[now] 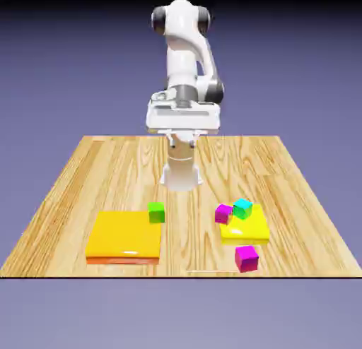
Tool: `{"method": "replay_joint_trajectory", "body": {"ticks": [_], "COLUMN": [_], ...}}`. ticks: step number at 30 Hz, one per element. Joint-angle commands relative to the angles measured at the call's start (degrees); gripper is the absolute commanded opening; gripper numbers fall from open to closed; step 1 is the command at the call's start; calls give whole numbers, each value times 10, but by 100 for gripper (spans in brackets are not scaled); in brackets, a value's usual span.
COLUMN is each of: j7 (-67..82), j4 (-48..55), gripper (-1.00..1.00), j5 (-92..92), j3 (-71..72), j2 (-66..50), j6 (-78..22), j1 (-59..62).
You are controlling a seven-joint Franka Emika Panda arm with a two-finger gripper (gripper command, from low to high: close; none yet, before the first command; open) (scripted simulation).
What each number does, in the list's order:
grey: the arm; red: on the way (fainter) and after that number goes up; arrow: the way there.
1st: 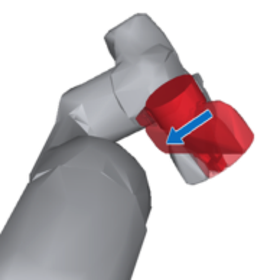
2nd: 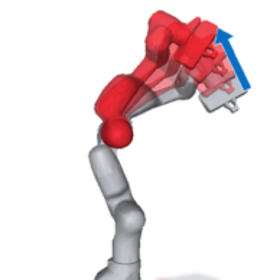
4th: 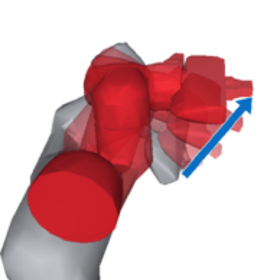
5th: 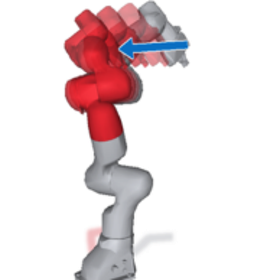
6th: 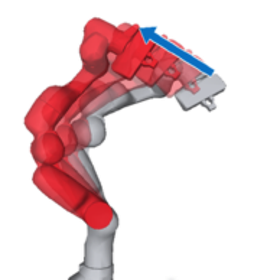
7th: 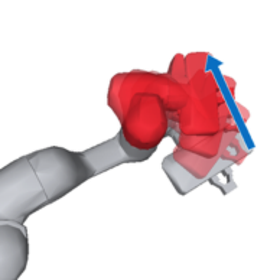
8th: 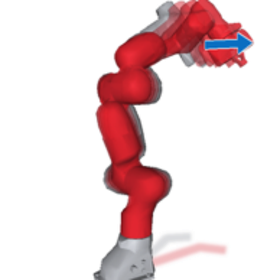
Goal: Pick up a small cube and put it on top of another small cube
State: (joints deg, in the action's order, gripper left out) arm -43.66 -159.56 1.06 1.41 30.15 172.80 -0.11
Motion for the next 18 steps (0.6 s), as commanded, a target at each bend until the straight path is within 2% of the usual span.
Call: {"method": "replay_joint_trajectory", "body": {"ticks": [1, 18], "j7": [-10, -179], "j4": [12, 216], "gripper": [0, 0], "j5": [9, 158], "j3": [12, 211], "j2": [-21, -374], "j6": [-10, -181], "j1": [5, 86]}}
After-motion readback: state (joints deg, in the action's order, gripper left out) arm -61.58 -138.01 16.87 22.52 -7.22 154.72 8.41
